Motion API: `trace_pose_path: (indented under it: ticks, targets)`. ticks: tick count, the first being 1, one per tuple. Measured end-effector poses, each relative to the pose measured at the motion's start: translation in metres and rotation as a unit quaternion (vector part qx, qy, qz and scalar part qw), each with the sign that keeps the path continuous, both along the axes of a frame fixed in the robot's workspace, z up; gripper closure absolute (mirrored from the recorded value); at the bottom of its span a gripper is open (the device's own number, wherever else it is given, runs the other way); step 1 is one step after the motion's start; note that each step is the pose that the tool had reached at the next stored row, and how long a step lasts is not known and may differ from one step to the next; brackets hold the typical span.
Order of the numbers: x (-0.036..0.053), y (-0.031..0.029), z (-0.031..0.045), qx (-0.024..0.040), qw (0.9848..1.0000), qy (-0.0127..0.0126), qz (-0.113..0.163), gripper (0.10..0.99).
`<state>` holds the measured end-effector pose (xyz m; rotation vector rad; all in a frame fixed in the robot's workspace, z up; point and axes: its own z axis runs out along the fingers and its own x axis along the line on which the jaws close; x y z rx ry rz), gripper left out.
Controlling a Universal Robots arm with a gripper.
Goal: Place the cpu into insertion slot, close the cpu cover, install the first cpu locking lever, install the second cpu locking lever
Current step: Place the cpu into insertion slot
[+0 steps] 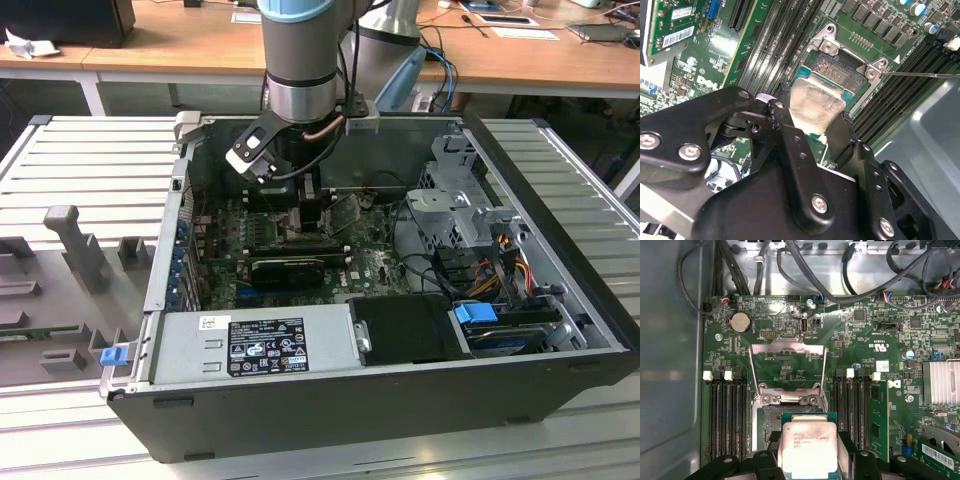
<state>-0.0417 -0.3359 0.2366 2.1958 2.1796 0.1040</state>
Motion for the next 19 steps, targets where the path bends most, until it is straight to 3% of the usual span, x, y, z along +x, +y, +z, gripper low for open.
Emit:
trace_pose_path:
  ticks: [19]
  targets:
    - [0.0003, 0.013, -0.018, 0.0001, 1.0, 0.0004, 0.0, 0.557]
